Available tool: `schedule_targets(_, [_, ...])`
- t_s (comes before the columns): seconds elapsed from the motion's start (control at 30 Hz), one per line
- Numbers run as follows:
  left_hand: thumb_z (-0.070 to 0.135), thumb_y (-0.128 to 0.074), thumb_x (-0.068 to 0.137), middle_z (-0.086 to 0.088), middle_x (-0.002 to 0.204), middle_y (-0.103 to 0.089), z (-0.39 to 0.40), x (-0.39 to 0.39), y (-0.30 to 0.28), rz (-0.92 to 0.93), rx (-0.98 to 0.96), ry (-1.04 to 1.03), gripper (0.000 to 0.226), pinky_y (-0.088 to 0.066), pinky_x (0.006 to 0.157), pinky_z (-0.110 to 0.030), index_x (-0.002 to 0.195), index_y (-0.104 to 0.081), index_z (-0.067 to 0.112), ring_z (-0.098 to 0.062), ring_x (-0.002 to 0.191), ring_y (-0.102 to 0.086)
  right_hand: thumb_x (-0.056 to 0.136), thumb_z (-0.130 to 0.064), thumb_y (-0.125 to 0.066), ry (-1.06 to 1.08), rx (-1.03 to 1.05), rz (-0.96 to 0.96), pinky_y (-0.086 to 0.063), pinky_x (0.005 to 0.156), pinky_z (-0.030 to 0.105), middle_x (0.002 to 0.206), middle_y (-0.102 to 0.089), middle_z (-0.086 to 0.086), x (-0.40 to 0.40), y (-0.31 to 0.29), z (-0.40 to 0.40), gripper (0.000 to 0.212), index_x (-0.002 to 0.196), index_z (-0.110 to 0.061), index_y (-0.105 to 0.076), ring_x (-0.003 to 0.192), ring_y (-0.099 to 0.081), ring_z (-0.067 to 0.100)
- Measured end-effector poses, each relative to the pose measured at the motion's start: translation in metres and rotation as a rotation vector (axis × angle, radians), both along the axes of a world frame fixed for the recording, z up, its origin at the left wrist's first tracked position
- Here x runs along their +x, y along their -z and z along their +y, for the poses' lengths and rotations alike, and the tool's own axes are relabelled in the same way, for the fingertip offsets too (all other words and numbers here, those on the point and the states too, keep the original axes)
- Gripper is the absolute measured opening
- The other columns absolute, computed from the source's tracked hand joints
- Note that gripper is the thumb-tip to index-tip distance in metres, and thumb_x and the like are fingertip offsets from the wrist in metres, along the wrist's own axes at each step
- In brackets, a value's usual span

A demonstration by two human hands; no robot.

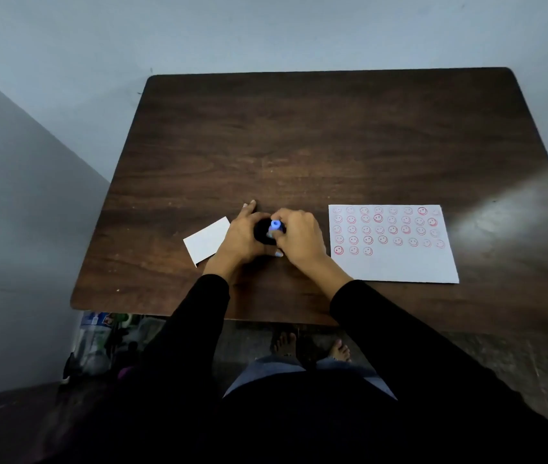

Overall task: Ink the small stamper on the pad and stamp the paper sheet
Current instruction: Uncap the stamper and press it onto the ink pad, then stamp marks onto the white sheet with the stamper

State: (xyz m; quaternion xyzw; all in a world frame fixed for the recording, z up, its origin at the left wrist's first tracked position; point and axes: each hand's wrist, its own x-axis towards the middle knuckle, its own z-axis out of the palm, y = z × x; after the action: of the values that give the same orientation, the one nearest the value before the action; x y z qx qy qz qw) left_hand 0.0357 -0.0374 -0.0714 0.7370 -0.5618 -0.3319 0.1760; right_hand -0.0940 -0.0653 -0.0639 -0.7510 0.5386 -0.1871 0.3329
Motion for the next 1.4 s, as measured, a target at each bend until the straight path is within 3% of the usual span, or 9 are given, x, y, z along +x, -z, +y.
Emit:
schedule_targets(0.13, [0.028, -0.091, 0.049, -0.017, 0.156, -0.009, 0.004, -0.006, -0.007, -0.028, 0.022, -0.022, 0.108, -0.018, 0.116, -0.04, 0.141, -0.034, 0.024, -0.03, 0.145, -0.004, 0.074, -0.008, -0.075, 0.459, 0.384, -0.734, -0.053, 0.076, 0.022, 0.096, -0.072, 0.013, -0.033, -0.01, -0.011, 0.028, 0.1, -0.012, -0.067, 0.086, -0.066, 0.016])
schedule_targets(0.2, [0.035, -0.088, 0.054, -0.018, 0.156, -0.01, 0.009, -0.018, -0.008, -0.023, -0.055, -0.037, 0.101, -0.016, 0.118, -0.045, 0.14, -0.036, 0.025, -0.032, 0.145, -0.004, 0.08, -0.006, -0.069, 0.578, 0.637, -1.065, -0.056, 0.072, 0.02, 0.092, -0.071, 0.009, -0.06, -0.013, -0.016, 0.021, 0.099, -0.015, -0.065, 0.084, -0.067, 0.016])
schedule_targets(0.4, [0.044, -0.069, 0.076, -0.018, 0.153, -0.024, 0.013, -0.086, 0.006, -0.105, -0.243, 0.123, 0.053, -0.01, 0.118, -0.043, 0.122, -0.059, 0.02, -0.031, 0.145, -0.01, 0.088, -0.014, -0.061, 0.746, 0.86, -1.405, -0.058, 0.074, 0.022, 0.097, -0.069, 0.008, -0.11, -0.011, -0.017, 0.009, 0.094, -0.009, -0.065, 0.089, -0.066, 0.016])
schedule_targets(0.73, [0.038, -0.06, 0.086, -0.015, 0.152, -0.029, 0.015, -0.095, 0.023, -0.244, -0.261, 0.185, 0.034, -0.003, 0.117, -0.041, 0.115, -0.065, 0.021, -0.031, 0.144, -0.013, 0.086, -0.015, -0.063, 0.842, 0.817, -1.448, -0.06, 0.067, 0.024, 0.095, -0.071, 0.009, -0.148, -0.003, -0.01, 0.012, 0.094, -0.009, -0.067, 0.083, -0.069, 0.016])
schedule_targets(0.87, [0.047, -0.061, 0.082, -0.014, 0.154, -0.025, 0.013, -0.095, 0.021, -0.242, -0.266, 0.175, 0.052, 0.0, 0.117, -0.042, 0.127, -0.054, 0.024, -0.029, 0.145, -0.009, 0.084, -0.015, -0.065, 0.904, 0.677, -1.386, -0.058, 0.062, 0.023, 0.09, -0.073, 0.008, -0.161, 0.002, -0.008, 0.011, 0.092, -0.008, -0.069, 0.08, -0.07, 0.016])
schedule_targets(1.03, [0.069, -0.057, 0.071, -0.013, 0.158, 0.001, -0.01, -0.101, 0.021, -0.403, -0.11, 0.336, 0.076, 0.017, 0.112, -0.047, 0.136, -0.039, 0.034, -0.028, 0.145, 0.013, 0.084, -0.012, -0.065, 0.944, 0.541, -1.254, -0.061, 0.069, 0.026, 0.092, -0.072, 0.005, -0.166, 0.012, -0.002, 0.009, 0.092, -0.009, -0.068, 0.08, -0.07, 0.016])
schedule_targets(1.13, [0.069, -0.057, 0.07, -0.014, 0.158, 0.005, -0.022, -0.1, 0.02, -0.418, -0.077, 0.357, 0.078, 0.017, 0.112, -0.05, 0.137, -0.037, 0.036, -0.029, 0.144, 0.017, 0.084, -0.008, -0.064, 0.925, 0.544, -1.255, -0.06, 0.066, 0.025, 0.083, -0.073, 0.001, -0.165, 0.015, -0.003, 0.007, 0.09, -0.009, -0.068, 0.078, -0.07, 0.015])
schedule_targets(1.27, [0.07, -0.057, 0.069, -0.014, 0.158, 0.008, -0.03, -0.098, 0.017, -0.422, -0.061, 0.371, 0.082, 0.019, 0.111, -0.048, 0.139, -0.034, 0.035, -0.028, 0.143, 0.019, 0.083, -0.008, -0.065, 0.921, 0.519, -1.228, -0.06, 0.073, 0.027, 0.093, -0.071, 0.005, -0.163, 0.016, -0.013, 0.012, 0.094, -0.008, -0.068, 0.084, -0.069, 0.018])
schedule_targets(1.4, [0.077, -0.057, 0.062, -0.012, 0.156, 0.016, -0.033, -0.099, 0.016, -0.466, -0.052, 0.422, 0.099, 0.022, 0.109, -0.045, 0.144, -0.02, 0.036, -0.028, 0.142, 0.022, 0.082, -0.015, -0.069, 0.992, 0.32, -1.006, -0.059, 0.078, 0.027, 0.096, -0.071, 0.003, -0.157, 0.021, -0.013, 0.019, 0.099, -0.008, -0.069, 0.09, -0.069, 0.017])
